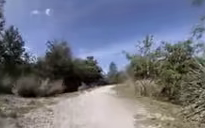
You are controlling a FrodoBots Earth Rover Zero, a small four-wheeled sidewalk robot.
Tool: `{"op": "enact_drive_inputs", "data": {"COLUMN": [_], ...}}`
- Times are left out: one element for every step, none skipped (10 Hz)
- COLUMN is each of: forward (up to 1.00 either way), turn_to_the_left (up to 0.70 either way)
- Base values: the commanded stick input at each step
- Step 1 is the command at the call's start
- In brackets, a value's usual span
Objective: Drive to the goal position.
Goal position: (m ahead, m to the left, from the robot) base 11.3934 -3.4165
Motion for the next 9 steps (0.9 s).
{"op": "enact_drive_inputs", "data": {"forward": [0.70, 0.70, 0.70, 0.70, 0.70, 0.70, 0.70, 0.70, 0.70], "turn_to_the_left": [0.00, 0.00, 0.00, 0.00, 0.00, 0.00, 0.00, 0.00, 0.00]}}
